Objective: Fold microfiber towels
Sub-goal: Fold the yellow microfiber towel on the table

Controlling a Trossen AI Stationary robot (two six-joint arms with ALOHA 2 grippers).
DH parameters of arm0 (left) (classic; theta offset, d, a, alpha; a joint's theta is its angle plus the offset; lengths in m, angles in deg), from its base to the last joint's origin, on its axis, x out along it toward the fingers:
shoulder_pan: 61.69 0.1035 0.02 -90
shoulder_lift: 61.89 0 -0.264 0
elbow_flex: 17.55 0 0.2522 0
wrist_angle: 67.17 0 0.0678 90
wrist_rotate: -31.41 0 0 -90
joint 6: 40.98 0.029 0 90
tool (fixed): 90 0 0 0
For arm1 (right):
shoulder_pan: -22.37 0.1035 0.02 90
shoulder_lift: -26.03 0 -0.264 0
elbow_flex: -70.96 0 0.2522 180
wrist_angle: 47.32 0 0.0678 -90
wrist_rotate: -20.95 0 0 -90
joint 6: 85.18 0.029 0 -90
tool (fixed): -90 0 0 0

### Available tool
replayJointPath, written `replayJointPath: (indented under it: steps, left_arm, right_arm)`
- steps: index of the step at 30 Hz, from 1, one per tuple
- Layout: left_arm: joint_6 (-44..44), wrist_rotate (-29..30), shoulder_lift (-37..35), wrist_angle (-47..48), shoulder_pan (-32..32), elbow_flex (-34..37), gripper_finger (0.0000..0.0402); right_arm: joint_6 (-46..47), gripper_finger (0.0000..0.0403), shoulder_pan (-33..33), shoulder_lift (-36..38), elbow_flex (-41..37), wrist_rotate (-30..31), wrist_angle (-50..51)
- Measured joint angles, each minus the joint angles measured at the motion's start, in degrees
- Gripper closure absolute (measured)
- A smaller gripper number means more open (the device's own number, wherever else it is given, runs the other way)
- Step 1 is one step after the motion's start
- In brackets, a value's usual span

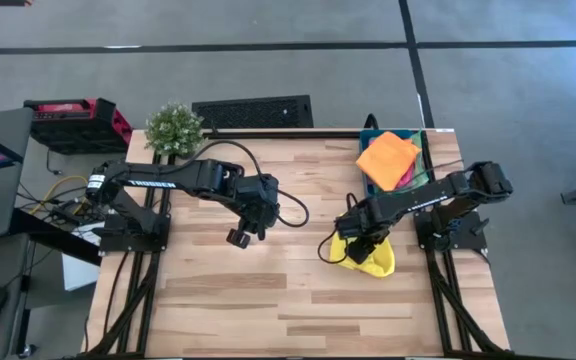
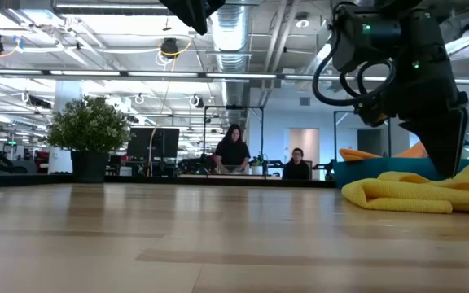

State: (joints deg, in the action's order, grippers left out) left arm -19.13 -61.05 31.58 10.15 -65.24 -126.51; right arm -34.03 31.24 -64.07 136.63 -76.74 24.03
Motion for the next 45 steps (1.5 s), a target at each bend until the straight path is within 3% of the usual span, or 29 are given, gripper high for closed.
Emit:
replayJointPath:
  steps: [21,36,45]
  left_arm:
    - [-0.1,0.0,0.0,0.0,0.0,0.0,0.0274]
    - [0.1,0.0,0.0,0.1,0.0,0.0,0.0274]
    - [0.8,0.0,0.0,0.2,0.0,0.0,0.0274]
  right_arm:
    - [-0.1,0.0361,0.1,0.0,-0.3,0.4,-1.8]
    - [-0.1,0.0293,0.1,0.0,-0.4,0.3,-1.9]
    - [1.1,0.0286,0.1,0.0,-4.3,-2.8,-6.8]
